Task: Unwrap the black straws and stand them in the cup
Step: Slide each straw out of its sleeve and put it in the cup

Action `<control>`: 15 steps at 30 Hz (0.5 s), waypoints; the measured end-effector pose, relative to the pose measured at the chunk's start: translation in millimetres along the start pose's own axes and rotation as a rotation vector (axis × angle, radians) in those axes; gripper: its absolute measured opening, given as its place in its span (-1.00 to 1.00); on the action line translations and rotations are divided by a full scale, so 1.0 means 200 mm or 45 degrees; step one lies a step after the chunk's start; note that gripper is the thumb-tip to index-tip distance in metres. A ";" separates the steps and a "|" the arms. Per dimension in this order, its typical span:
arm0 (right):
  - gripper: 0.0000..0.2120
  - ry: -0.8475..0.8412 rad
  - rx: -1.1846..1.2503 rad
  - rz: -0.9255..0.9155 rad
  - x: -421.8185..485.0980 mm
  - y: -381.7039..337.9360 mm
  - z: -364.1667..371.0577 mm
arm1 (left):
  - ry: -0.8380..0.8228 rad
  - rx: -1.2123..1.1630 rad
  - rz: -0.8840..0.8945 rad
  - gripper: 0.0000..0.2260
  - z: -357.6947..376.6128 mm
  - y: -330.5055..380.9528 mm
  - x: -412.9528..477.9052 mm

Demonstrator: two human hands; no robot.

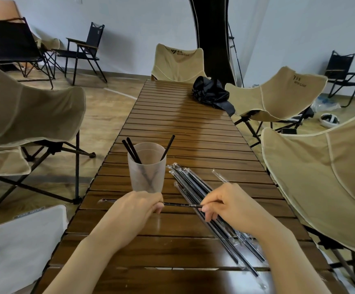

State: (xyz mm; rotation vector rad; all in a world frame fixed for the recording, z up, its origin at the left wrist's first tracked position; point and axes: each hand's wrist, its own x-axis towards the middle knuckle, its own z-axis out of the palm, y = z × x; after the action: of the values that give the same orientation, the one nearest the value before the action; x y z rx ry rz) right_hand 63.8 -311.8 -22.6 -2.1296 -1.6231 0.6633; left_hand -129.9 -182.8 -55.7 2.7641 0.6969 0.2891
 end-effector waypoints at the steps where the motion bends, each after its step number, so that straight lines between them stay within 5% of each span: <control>1: -0.75 0.002 0.013 0.004 0.01 -0.01 0.01 | -0.015 0.005 0.005 -0.89 -0.01 0.00 0.01; 9: -0.82 0.044 0.027 0.064 0.02 -0.06 0.06 | 0.064 0.080 0.061 -0.74 0.03 -0.03 -0.01; 15: -0.86 0.044 0.035 0.070 0.01 -0.04 0.06 | 0.012 0.048 0.115 -0.87 0.08 -0.01 0.00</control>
State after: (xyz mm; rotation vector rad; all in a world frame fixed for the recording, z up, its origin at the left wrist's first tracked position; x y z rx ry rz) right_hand 51.1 -308.6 -29.3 -2.1605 -1.5342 0.6585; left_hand -126.3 -184.1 -70.7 2.8368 0.5870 0.3101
